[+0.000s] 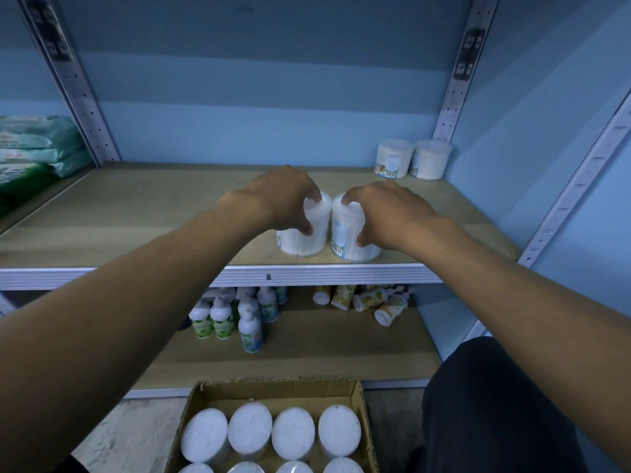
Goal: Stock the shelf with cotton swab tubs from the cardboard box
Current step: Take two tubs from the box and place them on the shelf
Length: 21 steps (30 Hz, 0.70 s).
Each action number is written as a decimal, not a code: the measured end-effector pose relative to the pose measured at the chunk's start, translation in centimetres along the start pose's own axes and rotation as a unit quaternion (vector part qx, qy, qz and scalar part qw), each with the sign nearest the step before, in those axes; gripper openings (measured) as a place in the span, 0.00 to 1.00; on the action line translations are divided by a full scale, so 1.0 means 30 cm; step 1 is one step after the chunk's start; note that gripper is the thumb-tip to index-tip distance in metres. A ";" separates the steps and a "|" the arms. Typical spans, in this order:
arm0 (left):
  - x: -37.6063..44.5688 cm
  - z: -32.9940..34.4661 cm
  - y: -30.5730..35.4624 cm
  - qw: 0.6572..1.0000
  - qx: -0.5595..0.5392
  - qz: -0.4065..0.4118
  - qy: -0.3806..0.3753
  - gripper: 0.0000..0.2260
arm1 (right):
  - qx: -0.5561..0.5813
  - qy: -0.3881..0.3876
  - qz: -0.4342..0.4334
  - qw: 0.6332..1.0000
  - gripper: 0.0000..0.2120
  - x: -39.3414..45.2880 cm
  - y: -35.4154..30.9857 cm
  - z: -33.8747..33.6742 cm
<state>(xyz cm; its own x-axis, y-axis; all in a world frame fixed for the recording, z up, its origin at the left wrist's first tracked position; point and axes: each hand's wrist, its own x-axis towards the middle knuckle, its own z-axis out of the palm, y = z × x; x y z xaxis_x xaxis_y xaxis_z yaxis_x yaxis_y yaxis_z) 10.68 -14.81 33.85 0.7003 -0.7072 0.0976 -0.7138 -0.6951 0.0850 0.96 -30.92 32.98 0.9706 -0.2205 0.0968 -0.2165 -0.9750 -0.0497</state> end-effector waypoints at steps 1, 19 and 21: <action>0.002 0.003 0.002 1.000 0.006 -0.001 0.003 0.29 | -0.002 0.013 -0.001 1.000 0.34 0.000 0.000 0.008; 0.277 0.091 -0.016 0.998 0.036 -0.047 0.011 0.21 | -0.014 0.056 0.007 0.998 0.21 0.220 0.077 0.077; 0.319 0.102 -0.025 0.998 0.032 -0.048 0.015 0.22 | -0.015 0.058 0.009 0.998 0.23 0.258 0.095 0.082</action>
<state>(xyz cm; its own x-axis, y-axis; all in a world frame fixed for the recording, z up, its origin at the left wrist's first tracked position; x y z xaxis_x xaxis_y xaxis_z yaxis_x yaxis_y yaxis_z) 17.94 -21.44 31.69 0.7643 -0.6333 0.1215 -0.6407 -0.7671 0.0325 8.11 -35.35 31.14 0.9483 -0.2373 0.2107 -0.2380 -0.9710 -0.0223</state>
